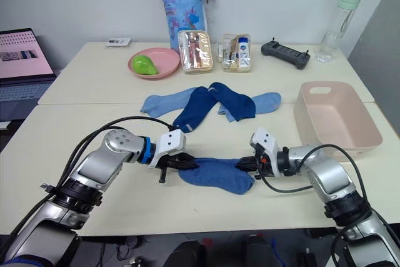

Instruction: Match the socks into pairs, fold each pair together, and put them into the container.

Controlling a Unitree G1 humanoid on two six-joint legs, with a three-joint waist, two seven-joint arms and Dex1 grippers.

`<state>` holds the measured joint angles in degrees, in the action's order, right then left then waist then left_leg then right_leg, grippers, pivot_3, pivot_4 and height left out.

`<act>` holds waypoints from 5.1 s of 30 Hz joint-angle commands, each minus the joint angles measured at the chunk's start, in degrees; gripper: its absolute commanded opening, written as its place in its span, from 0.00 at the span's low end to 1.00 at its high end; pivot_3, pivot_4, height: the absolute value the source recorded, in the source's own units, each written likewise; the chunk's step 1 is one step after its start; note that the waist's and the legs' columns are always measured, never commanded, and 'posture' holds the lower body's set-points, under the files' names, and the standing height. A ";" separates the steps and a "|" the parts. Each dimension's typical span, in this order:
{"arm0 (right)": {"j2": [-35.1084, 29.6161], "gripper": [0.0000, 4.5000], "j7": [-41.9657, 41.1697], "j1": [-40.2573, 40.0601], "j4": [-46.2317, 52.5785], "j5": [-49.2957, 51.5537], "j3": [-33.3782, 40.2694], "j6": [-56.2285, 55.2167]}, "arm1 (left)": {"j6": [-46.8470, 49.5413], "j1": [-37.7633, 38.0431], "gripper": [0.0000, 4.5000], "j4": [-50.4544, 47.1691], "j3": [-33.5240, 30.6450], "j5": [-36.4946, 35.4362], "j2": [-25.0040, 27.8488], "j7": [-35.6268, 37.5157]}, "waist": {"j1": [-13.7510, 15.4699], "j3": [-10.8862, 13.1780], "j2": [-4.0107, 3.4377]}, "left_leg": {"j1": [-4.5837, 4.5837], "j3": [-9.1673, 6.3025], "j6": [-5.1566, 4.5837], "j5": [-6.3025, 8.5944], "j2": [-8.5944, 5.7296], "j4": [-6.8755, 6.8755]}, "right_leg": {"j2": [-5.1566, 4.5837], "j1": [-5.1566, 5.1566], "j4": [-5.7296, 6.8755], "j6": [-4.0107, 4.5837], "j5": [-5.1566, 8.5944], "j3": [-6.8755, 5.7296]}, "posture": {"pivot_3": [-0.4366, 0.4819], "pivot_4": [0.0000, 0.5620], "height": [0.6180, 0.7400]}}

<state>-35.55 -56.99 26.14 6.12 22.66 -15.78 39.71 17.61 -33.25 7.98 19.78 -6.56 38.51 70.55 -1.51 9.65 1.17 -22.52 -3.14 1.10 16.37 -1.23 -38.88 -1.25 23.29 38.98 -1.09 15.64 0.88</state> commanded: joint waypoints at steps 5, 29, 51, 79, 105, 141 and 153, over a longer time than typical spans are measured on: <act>0.54 0.72 2.91 0.76 2.17 0.18 6.77 -3.27 | -2.02 0.95 0.71 -4.04 -7.87 -1.80 -0.29 -5.49 | 0.01 0.00 0.00 | 0.00 0.00 0.00 0.00 0.00 0.00 | -0.01 0.01 0.01 0.00 0.00 0.01 | 0.48 0.27 1.00; -0.43 0.00 -3.46 -6.35 -4.47 -13.40 -3.45 -25.63 | -16.77 13.68 0.01 0.82 -6.96 2.59 -3.69 -11.11 | 0.03 -0.20 -0.05 | 0.25 0.04 0.00 0.00 0.00 0.00 | -0.03 -0.18 0.03 0.01 -0.01 0.03 | 0.48 0.27 1.00; 1.84 0.93 14.66 -17.92 18.24 2.34 8.76 10.41 | -2.15 24.16 0.58 -27.31 -16.57 -11.65 -2.45 -15.30 | 0.13 -0.20 -0.05 | 0.13 0.01 0.00 0.01 0.03 0.03 | -0.03 -0.11 0.00 0.00 0.00 0.02 | 0.48 0.27 1.00; -7.78 0.00 -9.17 2.44 -8.75 0.13 0.03 3.13 | -1.17 17.88 0.58 -24.21 -9.86 -10.65 -3.00 -13.05 | -0.03 -0.19 -0.05 | 0.14 0.05 -0.01 0.01 0.02 0.06 | 0.00 -0.12 -0.04 0.00 0.00 0.01 | 0.48 0.27 1.00; 1.16 0.00 -9.82 4.74 1.54 11.44 5.10 15.84 | -3.81 7.17 0.01 -3.14 3.45 2.36 -13.78 -13.29 | 0.15 -0.20 -0.06 | 0.08 -0.03 0.00 0.01 -0.01 -0.01 | -0.05 -0.10 0.00 0.00 -0.01 0.01 | 0.48 0.27 1.00; 9.96 0.72 -3.48 6.82 1.98 10.80 1.76 17.50 | 13.95 6.01 0.00 -23.46 -12.07 -14.39 -3.00 -12.38 | -0.03 -0.21 -0.09 | 0.07 -0.05 0.00 0.00 0.00 0.03 | -0.03 -0.03 0.01 0.00 -0.01 -0.01 | 0.48 0.27 1.00; 1.08 0.72 -1.61 3.99 2.24 9.72 4.53 17.91 | 6.18 12.05 0.00 -18.28 -3.46 -4.67 -0.91 -11.50 | -0.30 -0.21 -0.09 | 0.08 -0.02 0.00 0.01 0.01 0.06 | -0.03 -0.02 0.01 0.00 -0.01 0.01 | 0.48 0.27 1.00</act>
<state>-34.74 -59.48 29.89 8.09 32.60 -12.33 58.66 25.57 -21.41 -9.65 16.50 -12.30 36.68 58.52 -1.80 9.45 1.08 -22.44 -3.17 1.09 16.38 -1.21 -38.82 -1.27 23.27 38.99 -1.08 15.64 0.87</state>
